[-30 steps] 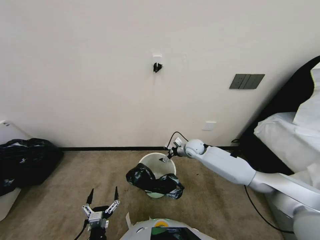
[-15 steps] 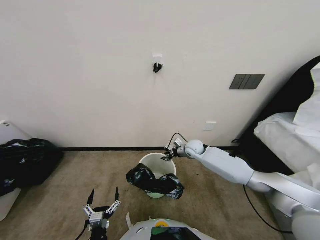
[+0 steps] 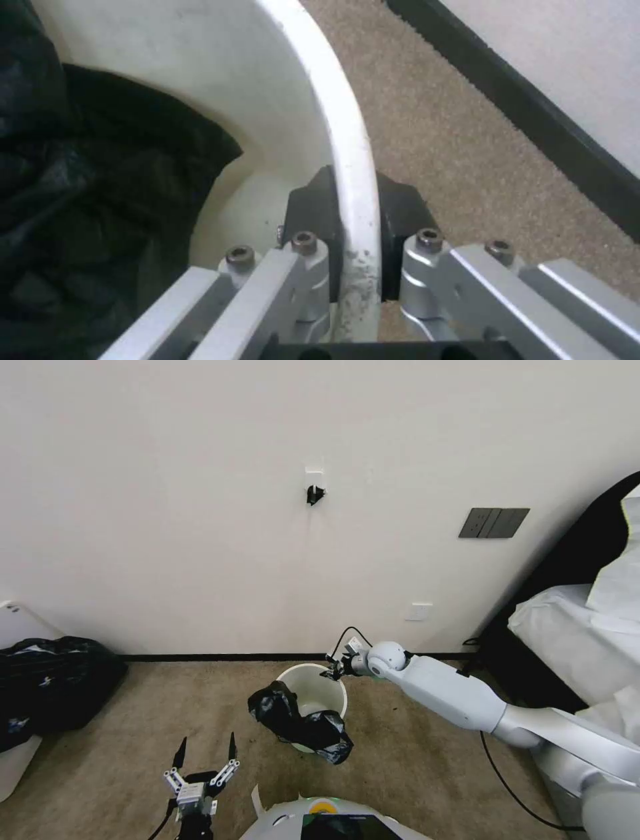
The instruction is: Place a trash bag onto the trash bin.
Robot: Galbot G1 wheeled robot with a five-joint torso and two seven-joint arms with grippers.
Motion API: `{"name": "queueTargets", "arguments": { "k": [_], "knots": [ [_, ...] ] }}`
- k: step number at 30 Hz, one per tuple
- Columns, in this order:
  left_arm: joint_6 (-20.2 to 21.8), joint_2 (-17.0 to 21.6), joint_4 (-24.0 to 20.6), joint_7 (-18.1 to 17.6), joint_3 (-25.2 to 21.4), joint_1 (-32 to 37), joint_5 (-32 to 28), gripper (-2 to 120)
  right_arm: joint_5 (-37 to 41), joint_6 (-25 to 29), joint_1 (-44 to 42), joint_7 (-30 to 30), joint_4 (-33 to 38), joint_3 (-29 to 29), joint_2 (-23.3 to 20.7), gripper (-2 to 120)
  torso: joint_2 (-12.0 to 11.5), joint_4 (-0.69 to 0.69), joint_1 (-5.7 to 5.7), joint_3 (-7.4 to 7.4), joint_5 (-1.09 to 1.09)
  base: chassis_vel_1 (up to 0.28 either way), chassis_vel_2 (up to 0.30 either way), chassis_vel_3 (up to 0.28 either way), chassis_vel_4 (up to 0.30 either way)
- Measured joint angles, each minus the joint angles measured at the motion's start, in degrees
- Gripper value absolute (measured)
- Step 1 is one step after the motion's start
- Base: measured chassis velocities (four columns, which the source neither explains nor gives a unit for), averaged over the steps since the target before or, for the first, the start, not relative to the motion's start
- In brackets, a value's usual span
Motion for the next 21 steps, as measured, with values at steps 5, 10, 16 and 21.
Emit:
{"name": "queueTargets", "arguments": {
  "k": [5, 10, 16, 21],
  "knots": [
    [0.5, 0.5, -0.4, 0.0, -0.4, -0.4, -0.9, 100, 2.6, -1.1, -0.9, 2.3, 1.7, 1.2, -0.5, 7, 0.0, 0.00, 0.00, 0.00, 0.00, 0.000, 0.000, 0.000, 0.000],
    [0.5, 1.0, -0.4, 0.0, -0.6, -0.4, -1.1, 100, 7.8, -2.0, -4.2, 7.4, 4.7, 6.3, -2.2, 7, 0.0, -0.01, 0.00, 0.00, 0.00, 0.000, 0.000, 0.000, 0.000],
    [1.1, 1.6, -0.5, 0.0, -0.6, -0.7, -1.3, 100, 15.1, -2.0, -12.4, 19.0, 9.2, 17.2, -2.9, 7, 0.0, -0.01, 0.00, -0.01, -0.01, 0.000, 0.000, 0.000, 0.000],
    [1.8, 2.1, -1.1, 0.2, -0.4, -0.7, -1.4, 100, 21.1, -1.9, -21.2, 29.8, 14.2, 24.4, -2.7, 7, 0.0, 0.01, -0.01, -0.01, 0.00, 0.000, 0.000, 0.000, 0.000]
  ]
}}
